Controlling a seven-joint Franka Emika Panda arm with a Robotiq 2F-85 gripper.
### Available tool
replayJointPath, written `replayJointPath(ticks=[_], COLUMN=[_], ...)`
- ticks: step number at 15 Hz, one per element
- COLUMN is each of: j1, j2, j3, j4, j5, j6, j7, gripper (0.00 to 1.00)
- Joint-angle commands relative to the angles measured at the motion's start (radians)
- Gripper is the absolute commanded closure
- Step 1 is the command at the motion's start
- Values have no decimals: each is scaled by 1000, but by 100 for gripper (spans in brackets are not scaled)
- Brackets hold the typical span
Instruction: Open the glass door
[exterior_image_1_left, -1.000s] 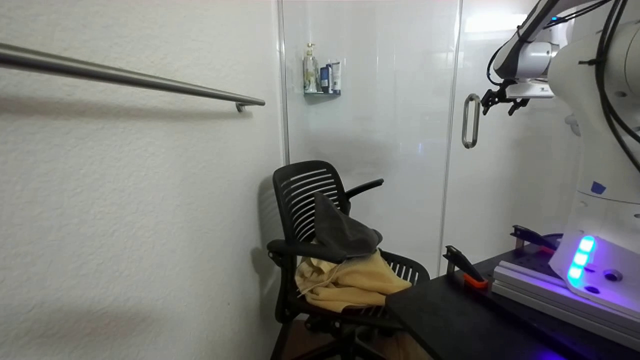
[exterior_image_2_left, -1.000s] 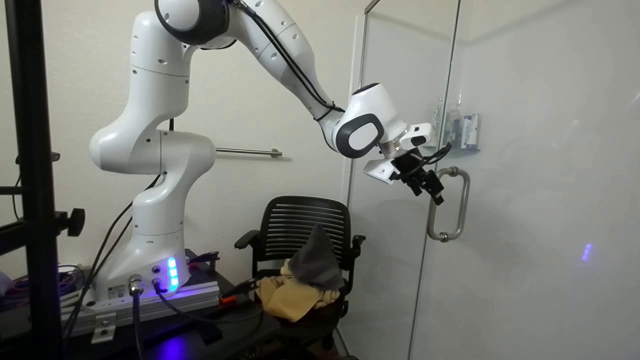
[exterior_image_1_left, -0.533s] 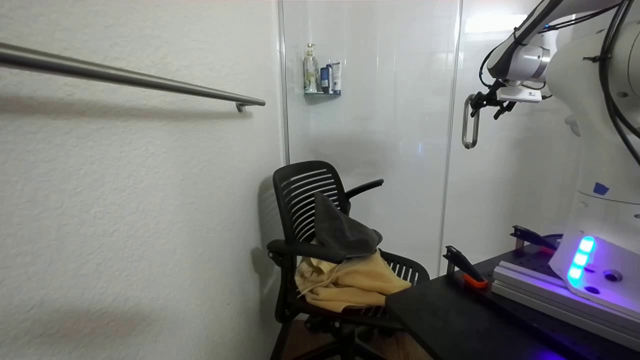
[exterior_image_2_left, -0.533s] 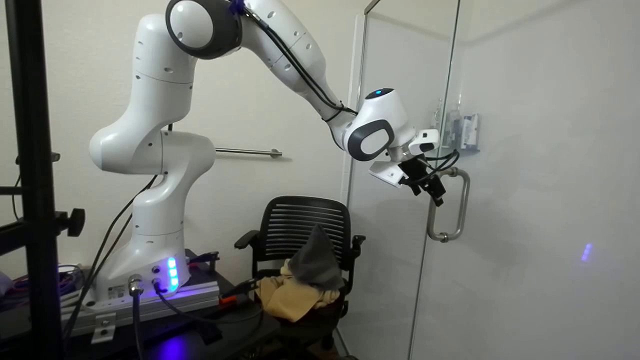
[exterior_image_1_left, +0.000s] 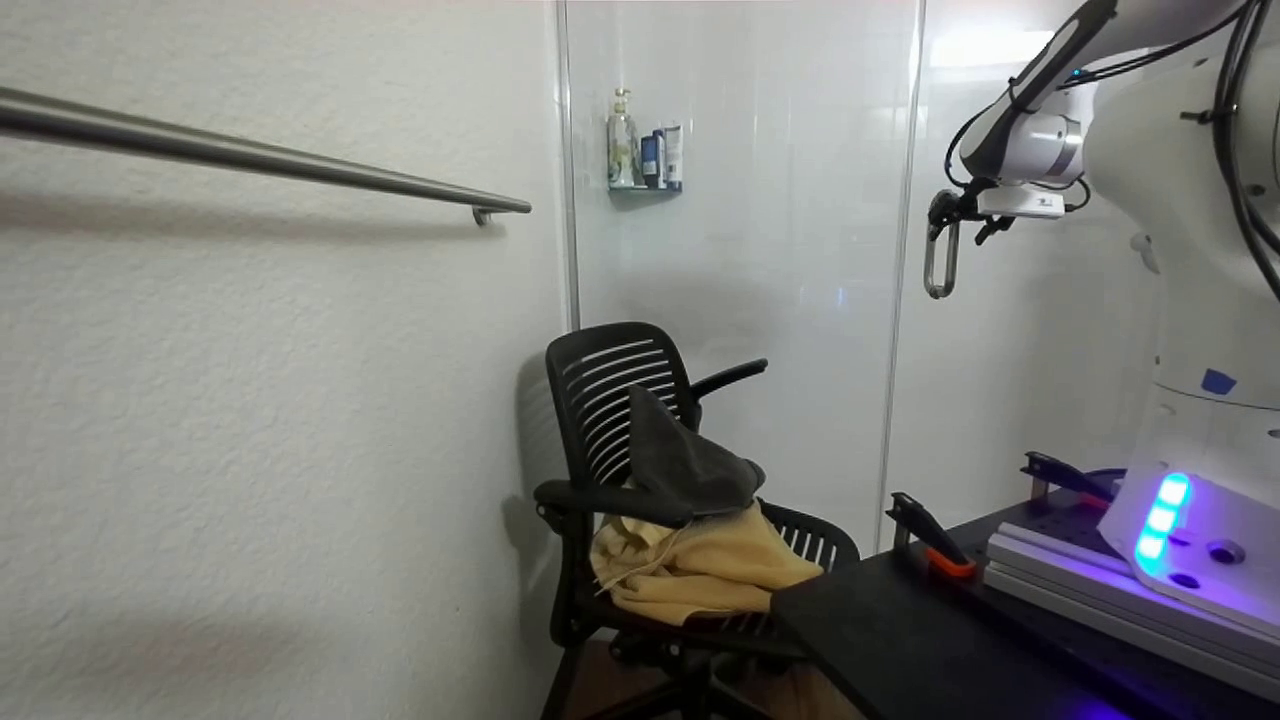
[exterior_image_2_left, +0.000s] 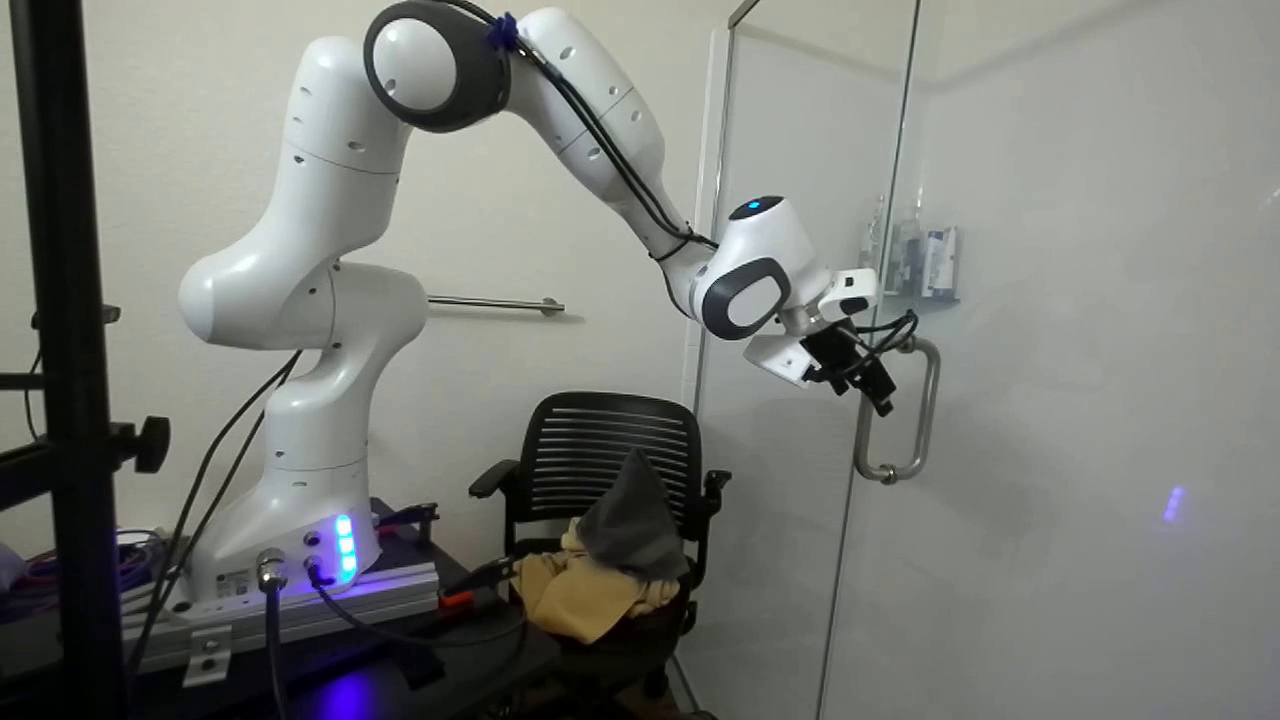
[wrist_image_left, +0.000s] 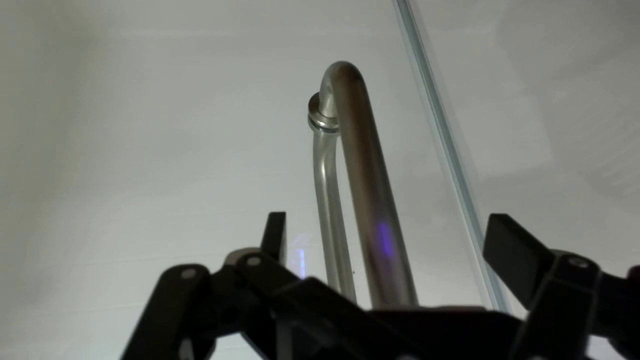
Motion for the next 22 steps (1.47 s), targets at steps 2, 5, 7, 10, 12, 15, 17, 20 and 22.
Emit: replayJointPath(ticks=[2,5,7,10,12,15,17,20,22], j1=[73,86,93,86,92,110,125,141,134], j2=[-2,-5,8,7,12,29,49,77,88], j3=[-65,-72,-82,-75,-82,-108,-128,-140,-120], j4=[23,31,27,28,28,31,33,44,59], j5=[0,1,7,8,6,7,4,8,18], j6=[14,-6,-15,-25,-24,-50,-81,-168,-260], j7=[25,23,39,34,37,52,56,73,72], gripper=[0,25,33,55,69,91,95,94,94])
